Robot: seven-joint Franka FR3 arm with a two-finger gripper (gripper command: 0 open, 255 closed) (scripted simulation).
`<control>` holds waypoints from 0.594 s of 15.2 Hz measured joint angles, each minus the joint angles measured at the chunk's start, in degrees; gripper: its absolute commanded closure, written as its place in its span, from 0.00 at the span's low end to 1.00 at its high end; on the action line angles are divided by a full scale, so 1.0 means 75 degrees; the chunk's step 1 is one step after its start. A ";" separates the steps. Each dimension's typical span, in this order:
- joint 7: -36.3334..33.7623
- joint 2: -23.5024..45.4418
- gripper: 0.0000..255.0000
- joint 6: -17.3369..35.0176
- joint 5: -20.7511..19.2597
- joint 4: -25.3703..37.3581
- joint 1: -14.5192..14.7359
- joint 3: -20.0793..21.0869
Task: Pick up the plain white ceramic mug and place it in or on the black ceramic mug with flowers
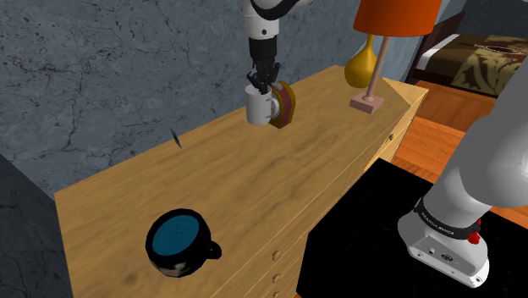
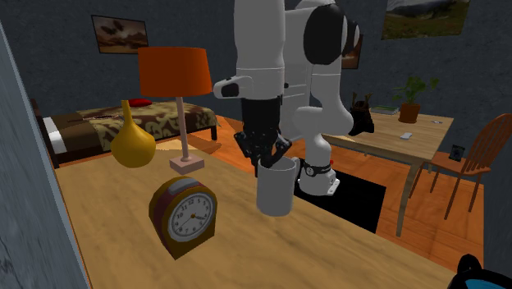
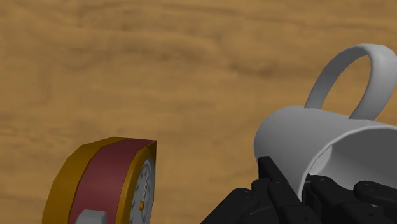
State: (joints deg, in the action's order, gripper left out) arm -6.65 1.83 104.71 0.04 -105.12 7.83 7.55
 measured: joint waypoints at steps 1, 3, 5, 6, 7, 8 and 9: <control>0.0009 -0.0003 1.00 -0.0096 -0.0001 0.0093 -0.0005 -0.0005; 0.0003 -0.0034 1.00 -0.0272 0.0003 0.0239 -0.0002 -0.0002; -0.0200 -0.0137 1.00 -0.0290 0.0024 0.0154 0.0105 0.0101; -0.0343 -0.0138 1.00 -0.0341 0.0030 0.0207 0.0179 0.0173; -0.0513 -0.0102 1.00 -0.0374 0.0031 0.0279 0.0268 0.0259; -0.0693 -0.0134 1.00 -0.0405 0.0041 0.0275 0.0361 0.0349; -0.0869 -0.0151 1.00 -0.0443 0.0049 0.0298 0.0452 0.0438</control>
State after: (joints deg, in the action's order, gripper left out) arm -13.17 0.70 101.39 0.40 -102.88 11.22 10.83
